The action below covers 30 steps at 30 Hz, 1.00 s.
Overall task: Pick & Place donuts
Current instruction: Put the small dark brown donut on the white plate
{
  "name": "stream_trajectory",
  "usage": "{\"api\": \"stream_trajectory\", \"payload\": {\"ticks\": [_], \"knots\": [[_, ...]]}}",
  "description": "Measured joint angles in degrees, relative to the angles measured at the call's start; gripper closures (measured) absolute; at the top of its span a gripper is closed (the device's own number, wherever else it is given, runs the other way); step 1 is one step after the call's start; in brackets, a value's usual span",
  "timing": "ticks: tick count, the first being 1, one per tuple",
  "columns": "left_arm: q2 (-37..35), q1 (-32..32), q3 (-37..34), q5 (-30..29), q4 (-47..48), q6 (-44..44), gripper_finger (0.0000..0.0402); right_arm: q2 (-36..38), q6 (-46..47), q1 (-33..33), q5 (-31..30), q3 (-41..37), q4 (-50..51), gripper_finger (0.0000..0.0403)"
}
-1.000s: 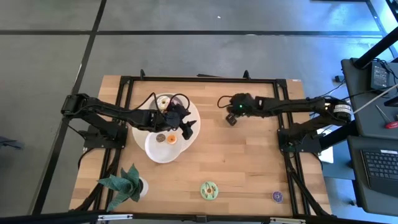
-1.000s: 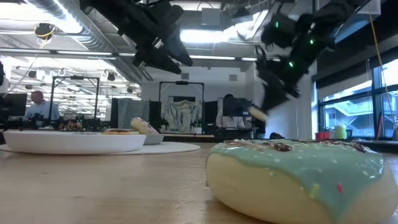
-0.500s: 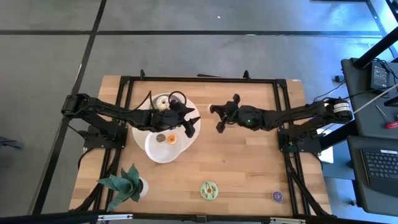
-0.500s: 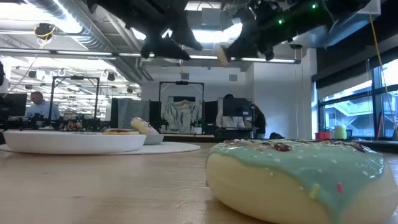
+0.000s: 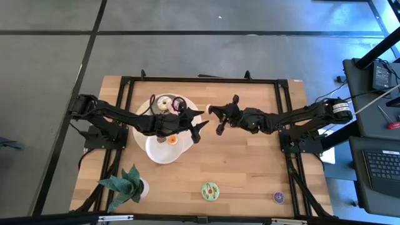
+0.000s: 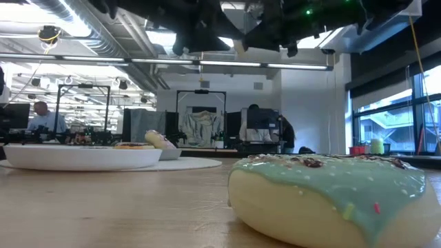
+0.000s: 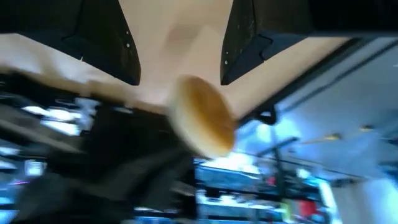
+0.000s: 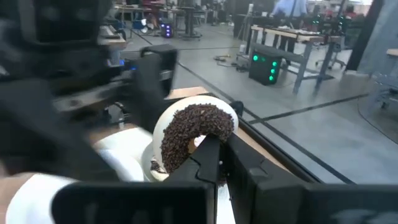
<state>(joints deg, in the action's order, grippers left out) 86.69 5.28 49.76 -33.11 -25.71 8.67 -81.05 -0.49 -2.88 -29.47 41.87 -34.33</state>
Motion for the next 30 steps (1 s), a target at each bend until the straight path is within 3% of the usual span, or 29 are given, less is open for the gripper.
{"api": "stream_trajectory", "payload": {"ticks": [5,19,30], "knots": [[1.49,-0.02,-0.02,-4.94,-2.91,-2.37,0.0199,-1.45,-1.51,-0.76,-0.66,0.0,-1.99,0.0385],[1.54,-0.04,-0.02,-4.96,-4.59,-2.43,0.0239,-1.56,-1.48,-0.76,-1.98,0.0,-2.44,0.0385],[1.54,-0.02,-0.02,-4.91,-4.95,-2.46,0.0308,-1.56,-0.67,-0.74,-1.99,0.0,-2.46,0.038]]}}
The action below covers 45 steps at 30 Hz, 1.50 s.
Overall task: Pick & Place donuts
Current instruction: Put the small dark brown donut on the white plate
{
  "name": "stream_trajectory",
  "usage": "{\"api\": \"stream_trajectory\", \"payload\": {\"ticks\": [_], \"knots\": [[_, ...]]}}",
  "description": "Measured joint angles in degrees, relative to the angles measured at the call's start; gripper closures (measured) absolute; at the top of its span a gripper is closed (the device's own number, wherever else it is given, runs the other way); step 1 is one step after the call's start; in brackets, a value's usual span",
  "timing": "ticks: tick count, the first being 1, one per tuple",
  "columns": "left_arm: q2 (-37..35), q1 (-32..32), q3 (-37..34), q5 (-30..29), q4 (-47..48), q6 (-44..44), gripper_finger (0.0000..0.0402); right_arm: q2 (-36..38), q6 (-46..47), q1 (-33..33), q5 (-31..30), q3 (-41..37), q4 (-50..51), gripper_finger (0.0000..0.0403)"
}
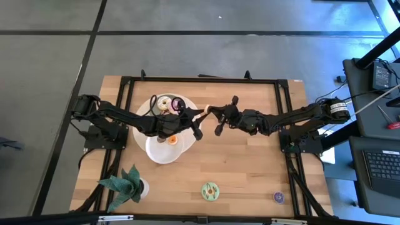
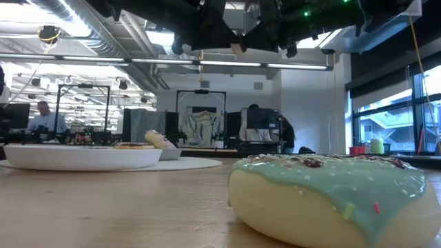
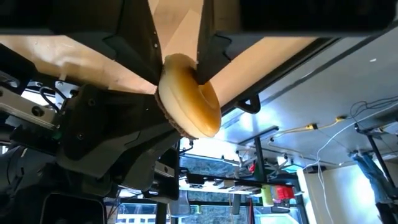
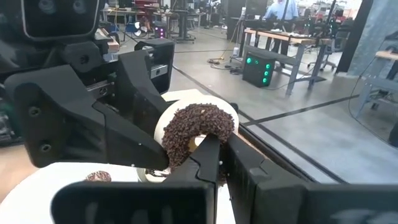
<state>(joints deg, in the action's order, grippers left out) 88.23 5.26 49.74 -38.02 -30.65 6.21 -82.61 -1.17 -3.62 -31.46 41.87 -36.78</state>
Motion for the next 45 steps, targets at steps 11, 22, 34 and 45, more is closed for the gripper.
{"api": "stream_trajectory", "payload": {"ticks": [11,22,34,45], "knots": [[-0.02,0.03,0.0,0.17,0.5,-0.98,0.0383,0.0,0.82,0.02,2.04,-0.02,0.52,0.0379],[-0.79,0.03,0.0,0.17,3.75,-0.43,0.039,0.33,-2.43,0.02,2.64,-0.04,1.43,0.0277],[-9.06,-0.24,-0.04,11.52,38.78,19.15,0.0395,7.5,-2.31,-0.09,2.85,-0.02,9.75,0.0192],[-11.77,-1.45,0.0,46.5,68.91,34.23,0.0395,8.07,-0.25,-0.02,2.64,-0.04,16.34,0.0196]]}}
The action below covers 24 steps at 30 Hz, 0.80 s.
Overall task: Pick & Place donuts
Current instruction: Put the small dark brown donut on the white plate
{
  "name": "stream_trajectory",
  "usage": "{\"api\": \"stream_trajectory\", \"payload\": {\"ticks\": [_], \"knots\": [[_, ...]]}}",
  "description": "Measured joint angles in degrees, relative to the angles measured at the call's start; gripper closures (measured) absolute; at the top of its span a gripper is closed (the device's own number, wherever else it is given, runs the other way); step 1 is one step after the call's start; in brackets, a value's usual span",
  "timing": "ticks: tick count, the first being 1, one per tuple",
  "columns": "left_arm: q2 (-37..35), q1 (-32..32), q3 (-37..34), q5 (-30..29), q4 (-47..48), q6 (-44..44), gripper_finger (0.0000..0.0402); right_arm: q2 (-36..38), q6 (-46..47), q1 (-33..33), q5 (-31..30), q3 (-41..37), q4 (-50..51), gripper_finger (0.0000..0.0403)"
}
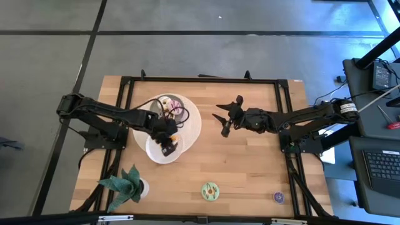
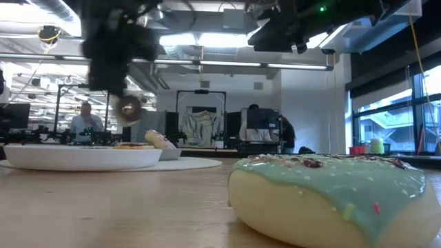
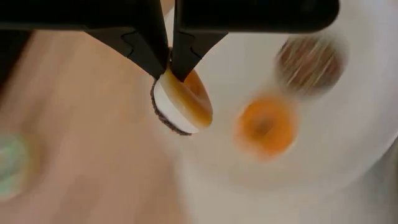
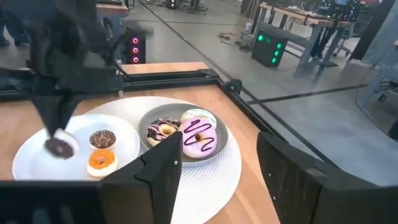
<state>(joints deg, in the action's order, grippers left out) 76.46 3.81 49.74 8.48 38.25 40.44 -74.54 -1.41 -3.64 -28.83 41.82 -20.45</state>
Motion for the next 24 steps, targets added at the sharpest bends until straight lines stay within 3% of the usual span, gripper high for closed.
{"api": "stream_trajectory", "payload": {"ticks": [5,15,20,24], "knots": [[0.47,0.2,-0.07,-0.84,7.38,3.39,0.0395,0.02,0.28,0.0,-0.01,0.0,0.58,0.0196],[0.42,0.28,-4.42,3.56,1.82,4.12,0.0396,0.0,2.87,0.0,-0.06,0.0,5.39,0.0196],[0.42,1.0,-6.76,7.51,-6.09,4.01,0.0395,0.0,2.8,0.0,-0.06,0.0,5.38,0.0196],[0.42,1.42,-7.37,7.22,-7.6,3.96,0.0395,0.0,2.78,0.0,-0.06,0.01,5.36,0.0196]]}}
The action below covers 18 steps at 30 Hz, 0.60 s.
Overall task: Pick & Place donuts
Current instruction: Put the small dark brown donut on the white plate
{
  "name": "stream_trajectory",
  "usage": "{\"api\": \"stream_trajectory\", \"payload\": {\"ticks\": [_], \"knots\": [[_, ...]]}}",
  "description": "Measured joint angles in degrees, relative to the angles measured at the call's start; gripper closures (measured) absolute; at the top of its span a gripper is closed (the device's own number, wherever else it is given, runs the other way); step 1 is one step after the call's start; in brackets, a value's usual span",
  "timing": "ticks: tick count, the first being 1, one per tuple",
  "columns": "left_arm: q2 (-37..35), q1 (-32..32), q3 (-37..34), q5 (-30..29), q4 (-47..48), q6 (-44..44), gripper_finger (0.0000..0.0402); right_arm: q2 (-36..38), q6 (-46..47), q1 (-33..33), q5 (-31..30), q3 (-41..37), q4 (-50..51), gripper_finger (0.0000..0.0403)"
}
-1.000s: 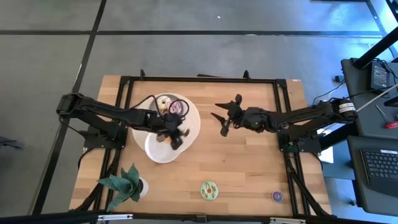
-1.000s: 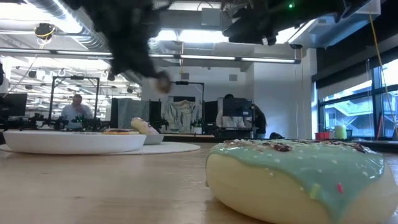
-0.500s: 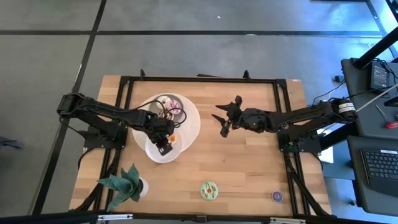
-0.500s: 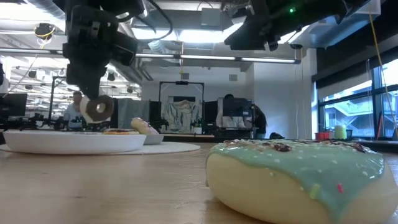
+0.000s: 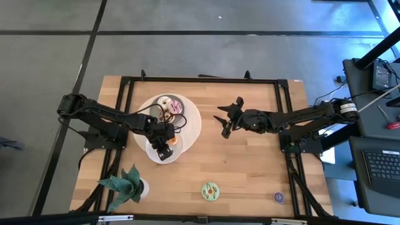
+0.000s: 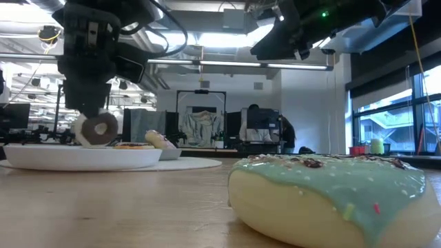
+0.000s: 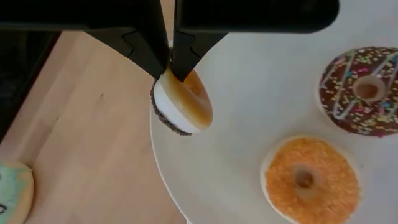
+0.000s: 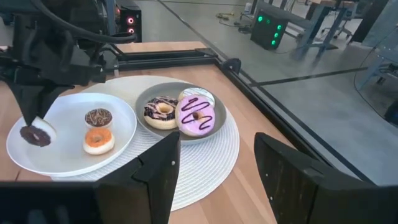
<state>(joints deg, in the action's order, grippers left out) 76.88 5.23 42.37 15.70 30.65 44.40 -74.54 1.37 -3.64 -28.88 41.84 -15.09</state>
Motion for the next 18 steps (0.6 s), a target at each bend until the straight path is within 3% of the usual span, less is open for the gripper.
{"api": "stream_trajectory", "payload": {"ticks": [18], "knots": [[3.78,-0.02,-0.02,-0.54,-0.33,-1.54,0.0394,0.0,-0.07,0.0,0.0,0.0,0.0,0.0196]]}}
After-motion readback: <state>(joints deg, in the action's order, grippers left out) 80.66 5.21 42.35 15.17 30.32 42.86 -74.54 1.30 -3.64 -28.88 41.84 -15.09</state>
